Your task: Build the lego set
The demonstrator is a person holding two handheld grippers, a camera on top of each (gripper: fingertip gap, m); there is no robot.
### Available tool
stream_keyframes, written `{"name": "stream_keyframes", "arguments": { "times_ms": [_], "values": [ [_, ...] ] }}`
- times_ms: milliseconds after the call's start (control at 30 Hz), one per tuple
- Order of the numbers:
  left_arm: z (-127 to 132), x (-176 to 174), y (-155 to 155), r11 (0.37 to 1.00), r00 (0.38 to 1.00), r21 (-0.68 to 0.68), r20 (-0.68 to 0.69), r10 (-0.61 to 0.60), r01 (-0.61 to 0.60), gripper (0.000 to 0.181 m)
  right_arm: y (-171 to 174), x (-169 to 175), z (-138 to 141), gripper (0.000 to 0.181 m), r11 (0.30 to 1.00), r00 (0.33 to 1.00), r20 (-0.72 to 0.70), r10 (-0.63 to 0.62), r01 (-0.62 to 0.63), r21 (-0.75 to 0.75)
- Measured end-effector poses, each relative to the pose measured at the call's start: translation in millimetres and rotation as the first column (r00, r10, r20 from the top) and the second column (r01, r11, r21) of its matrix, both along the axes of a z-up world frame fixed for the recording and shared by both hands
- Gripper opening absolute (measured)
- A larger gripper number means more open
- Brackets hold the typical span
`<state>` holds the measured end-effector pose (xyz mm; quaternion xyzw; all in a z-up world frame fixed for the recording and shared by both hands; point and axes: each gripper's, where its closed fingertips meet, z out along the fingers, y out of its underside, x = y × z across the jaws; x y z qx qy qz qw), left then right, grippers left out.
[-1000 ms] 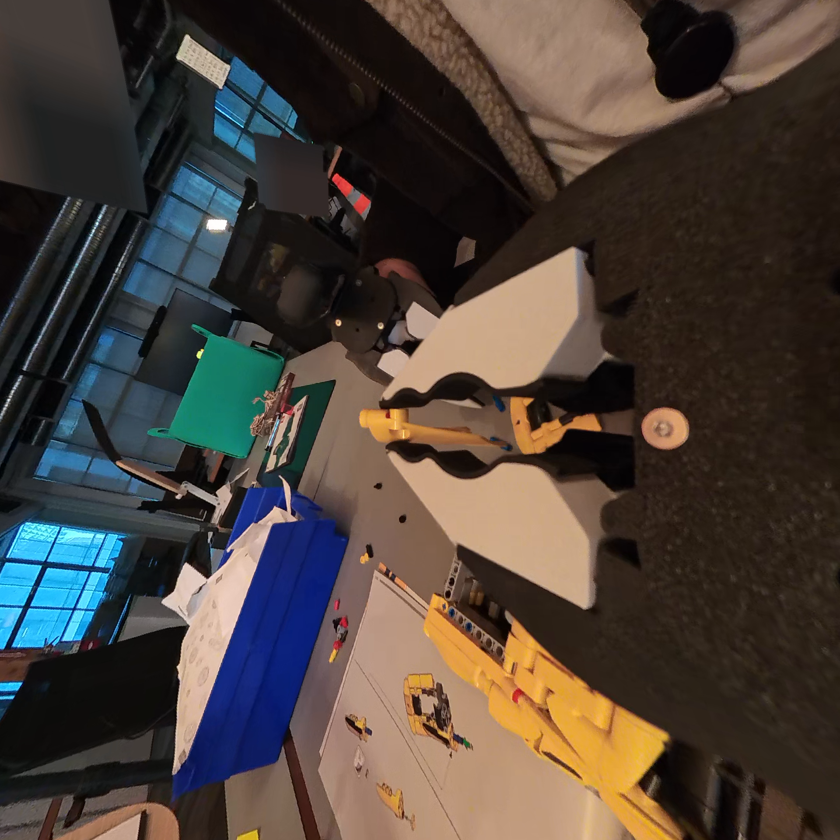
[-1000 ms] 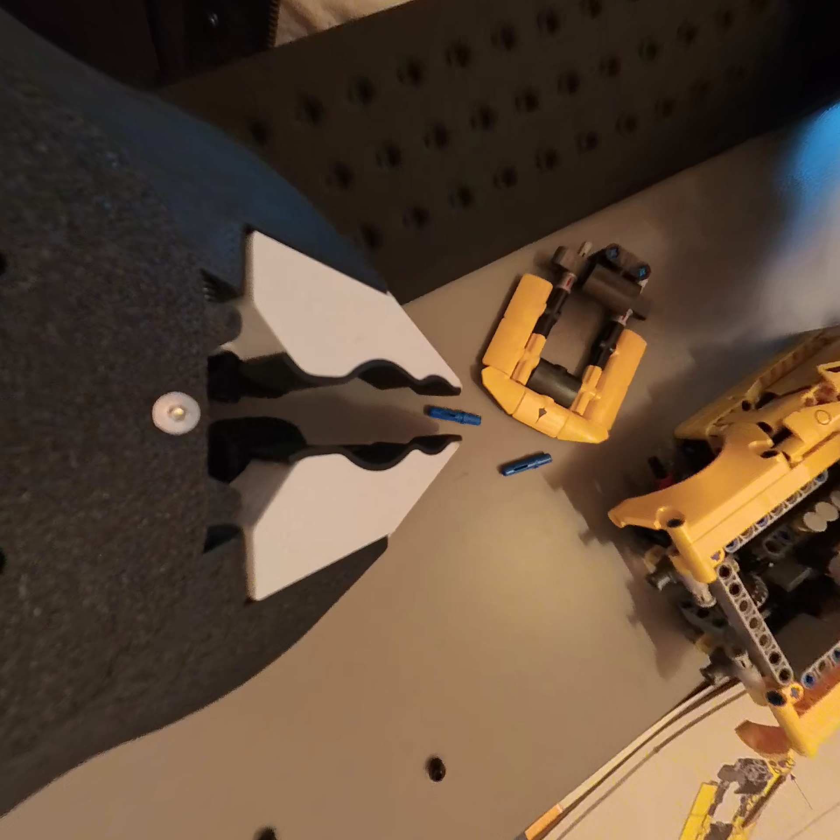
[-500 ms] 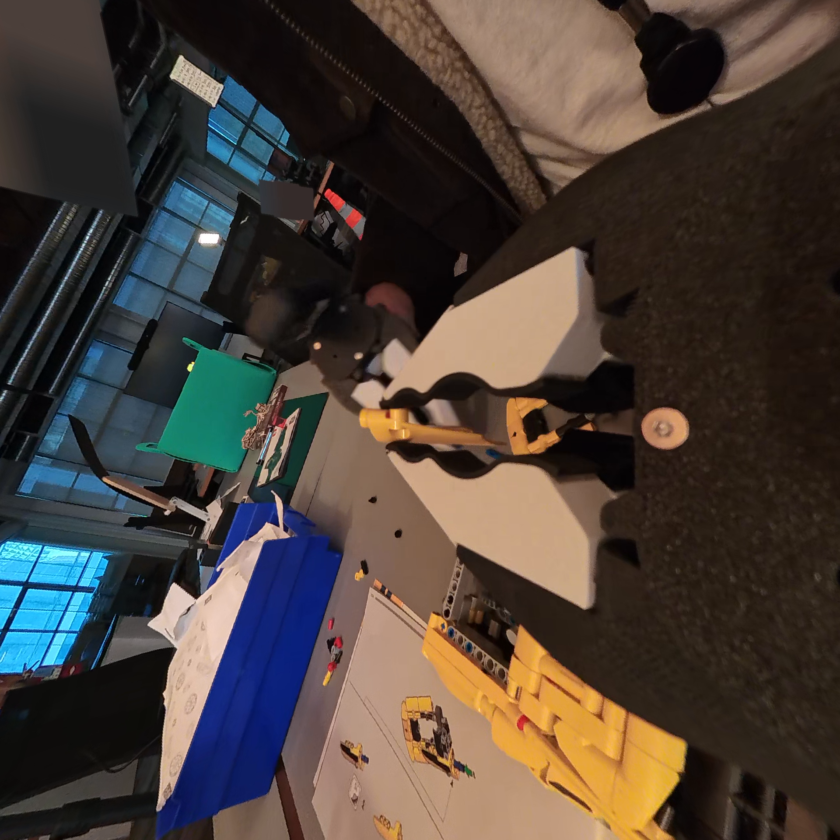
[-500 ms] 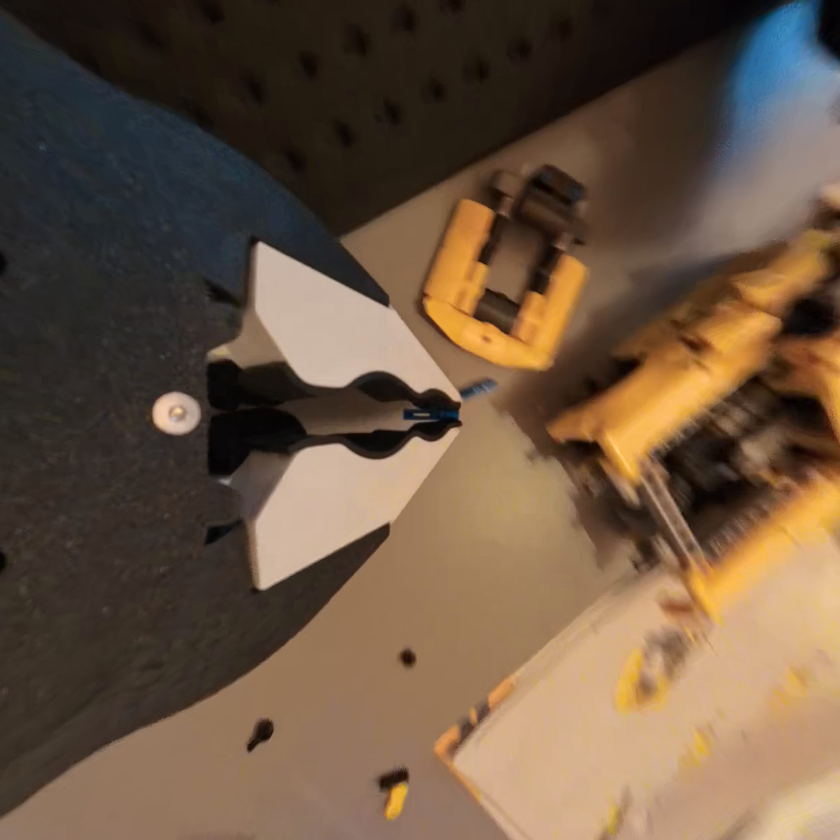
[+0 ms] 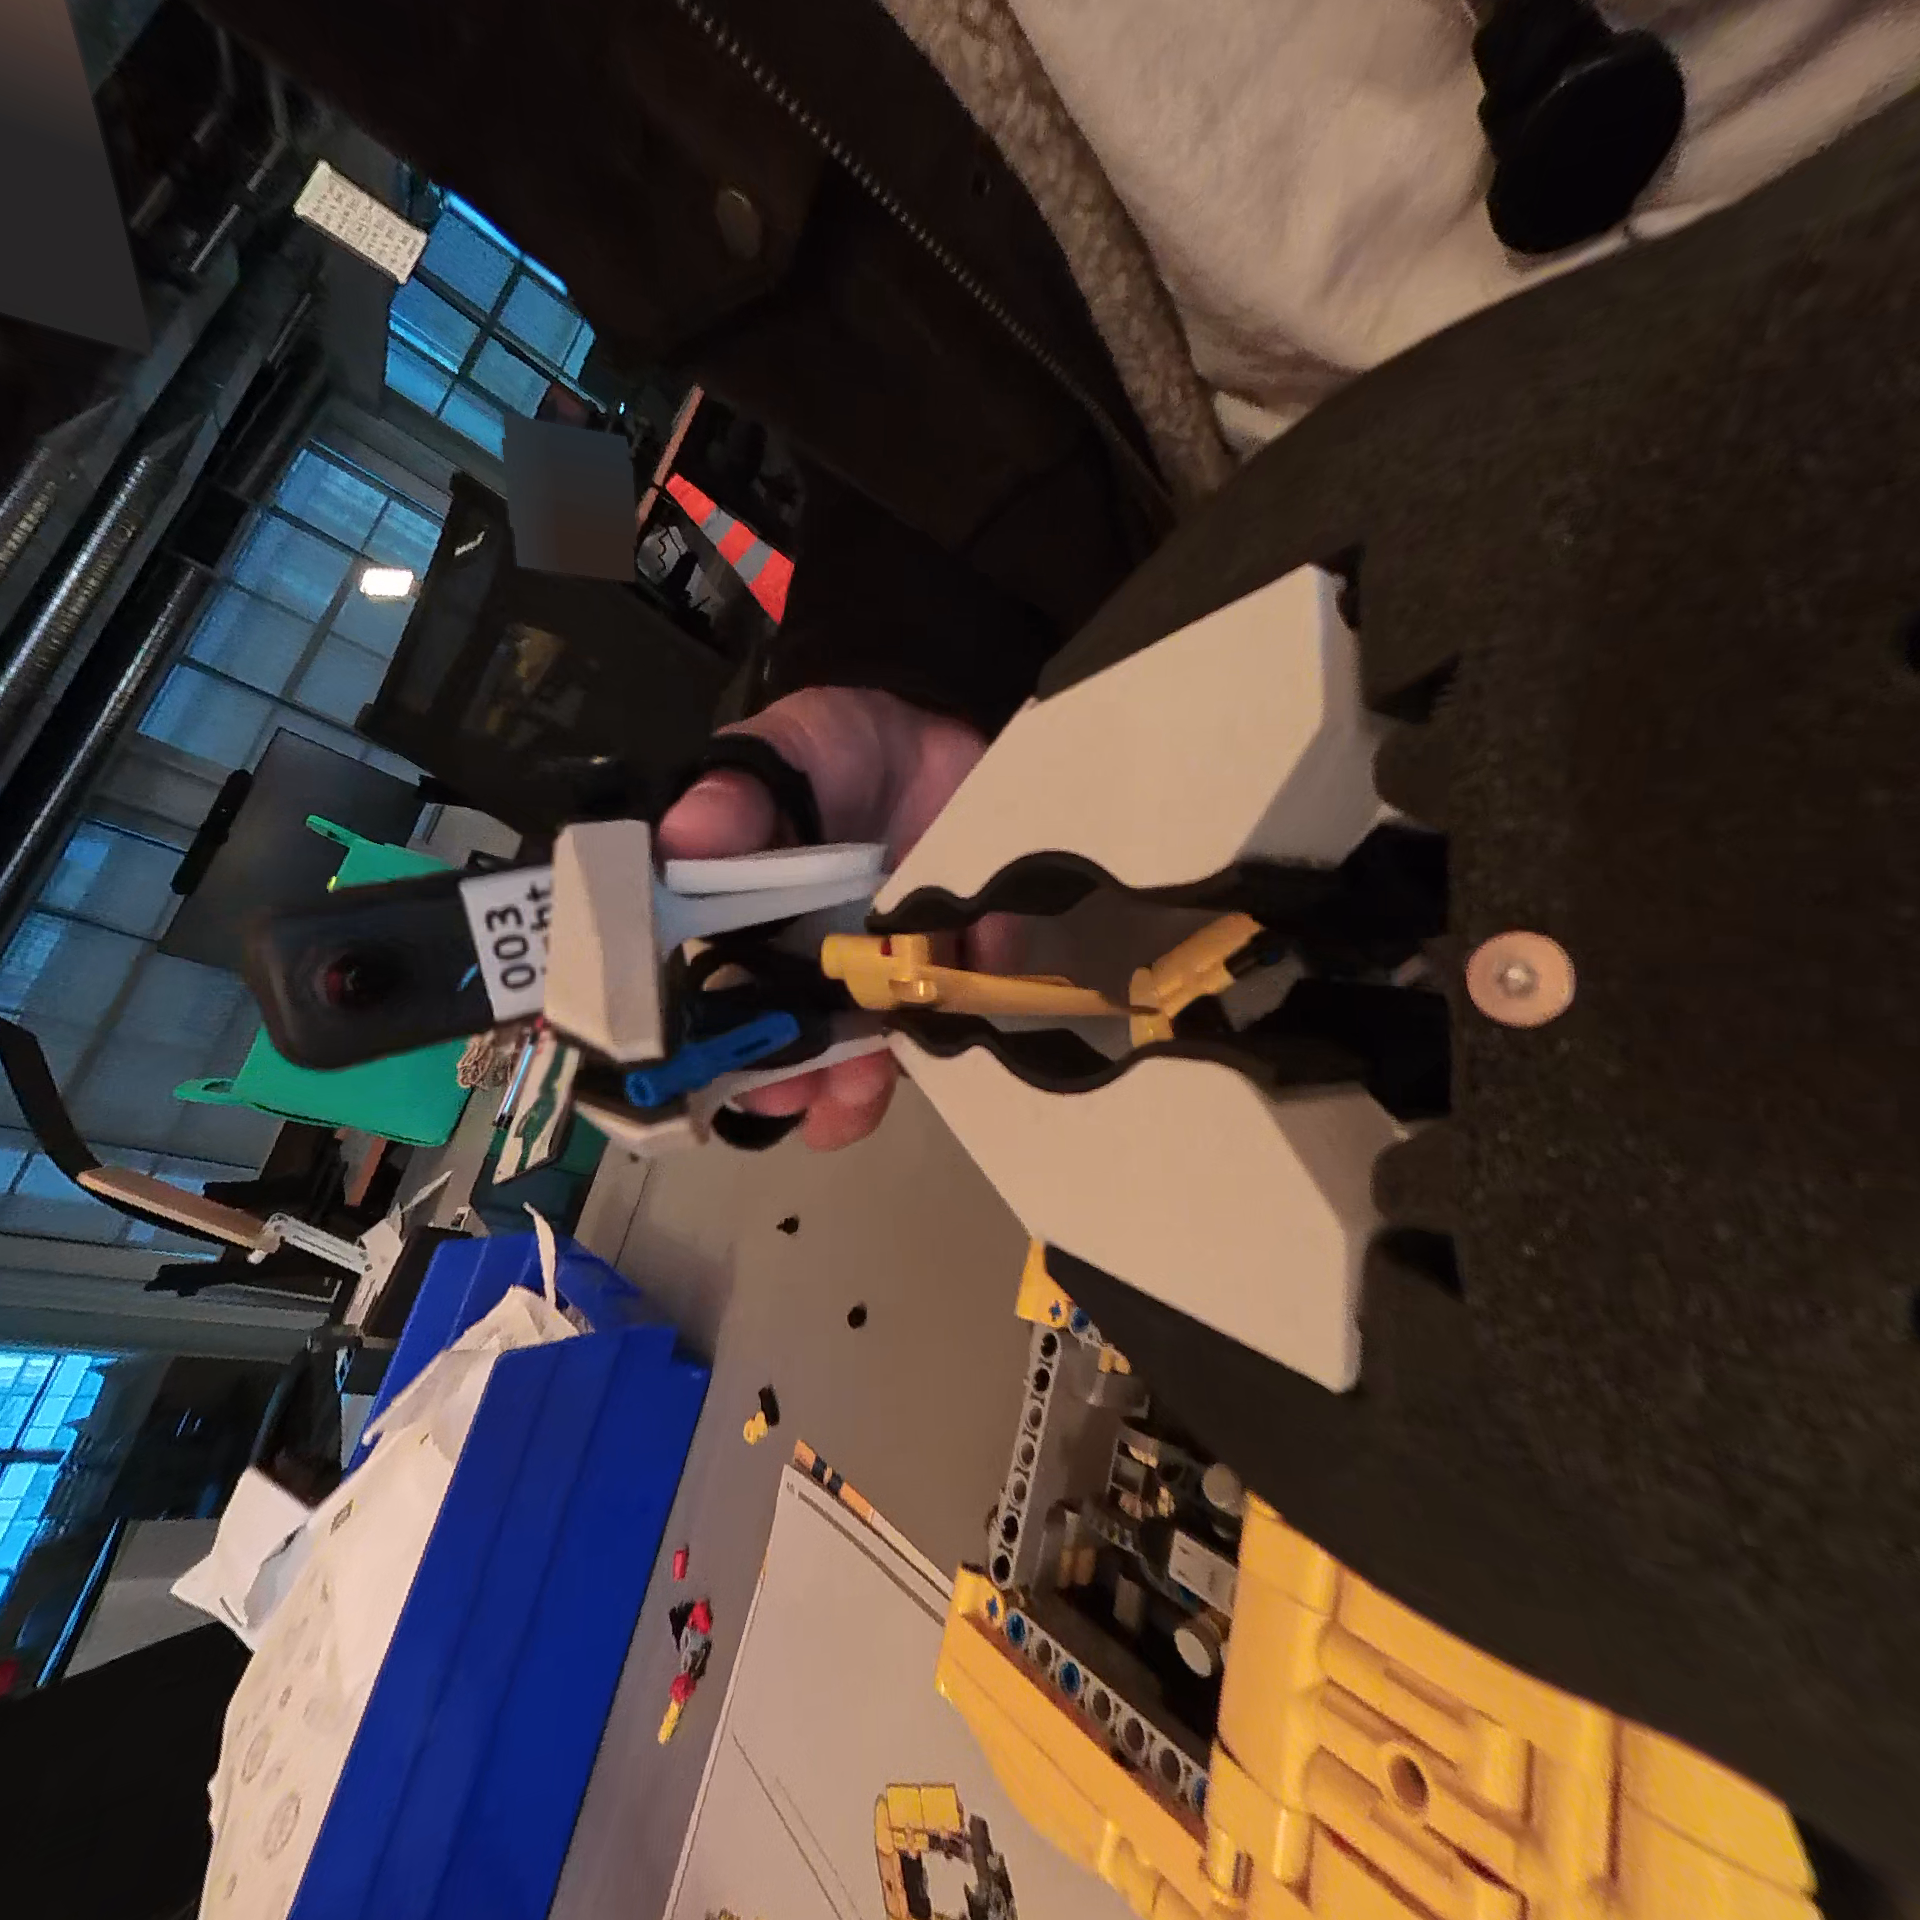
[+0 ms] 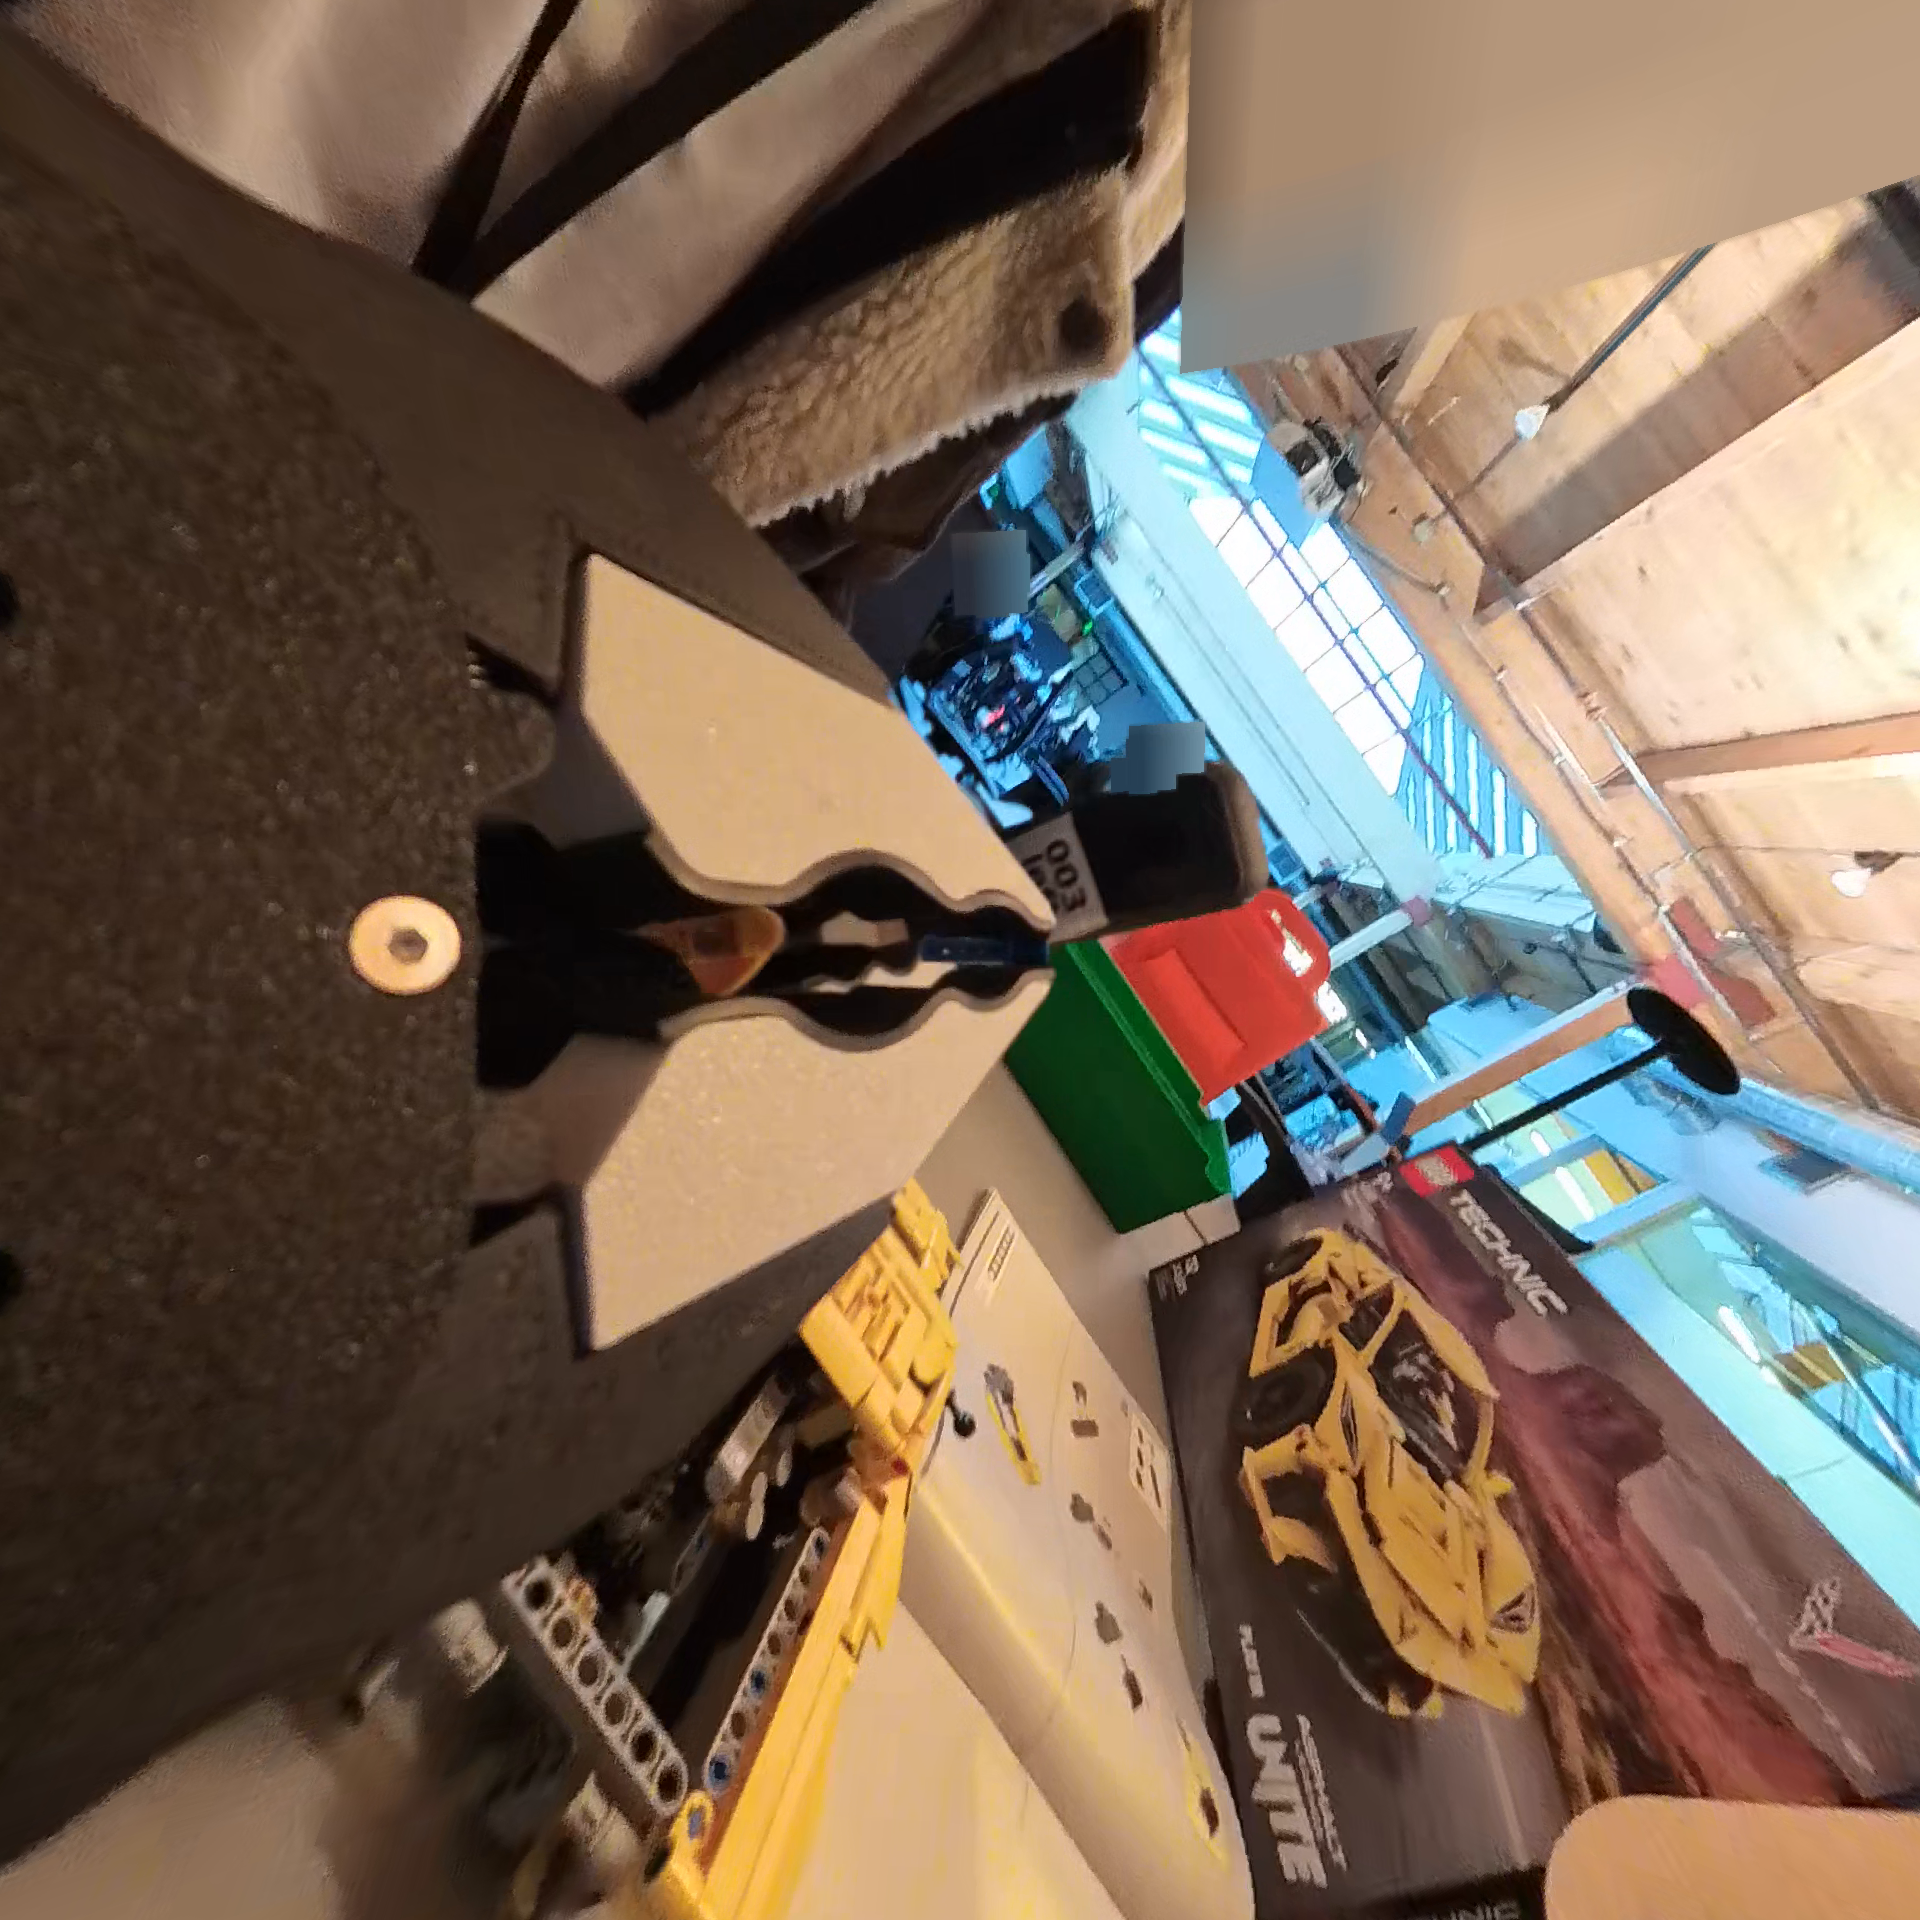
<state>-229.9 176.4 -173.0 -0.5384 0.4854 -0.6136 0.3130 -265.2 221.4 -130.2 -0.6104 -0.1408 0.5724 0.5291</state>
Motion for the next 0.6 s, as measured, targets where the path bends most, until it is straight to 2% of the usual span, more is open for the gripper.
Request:
{"name": "stream_keyframes", "arguments": {
  "times_ms": [167, 300, 467, 600],
  "values": [
    [2.8, -4.6, 13.6, 0.999, 0.999, -0.002, -0.001, 0.050, -0.050, 0.014, -5.2, 5.4, -13.8, 0.003, 0.999, 0.988, 0.150, -0.033, 0.031, 0.017],
    [7.3, -4.6, 10.7, 0.999, 0.999, -0.031, 0.023, 0.037, -0.036, 0.015, -7.0, 9.6, -16.8, 0.004, 0.999, 0.992, 0.114, -0.046, 0.047, -0.002],
    [16.8, -10.6, 19.9, 0.990, 0.996, -0.137, 0.074, 0.045, -0.035, 0.014, -6.7, 12.5, -16.1, 0.004, 0.998, 0.996, 0.066, -0.056, 0.058, -0.021],
    [17.3, -10.6, 19.4, 0.993, 0.996, -0.106, 0.072, 0.053, -0.045, 0.014, -7.9, 15.0, -15.7, 0.004, 0.998, 0.996, 0.069, -0.053, 0.054, -0.026]
  ]
}}
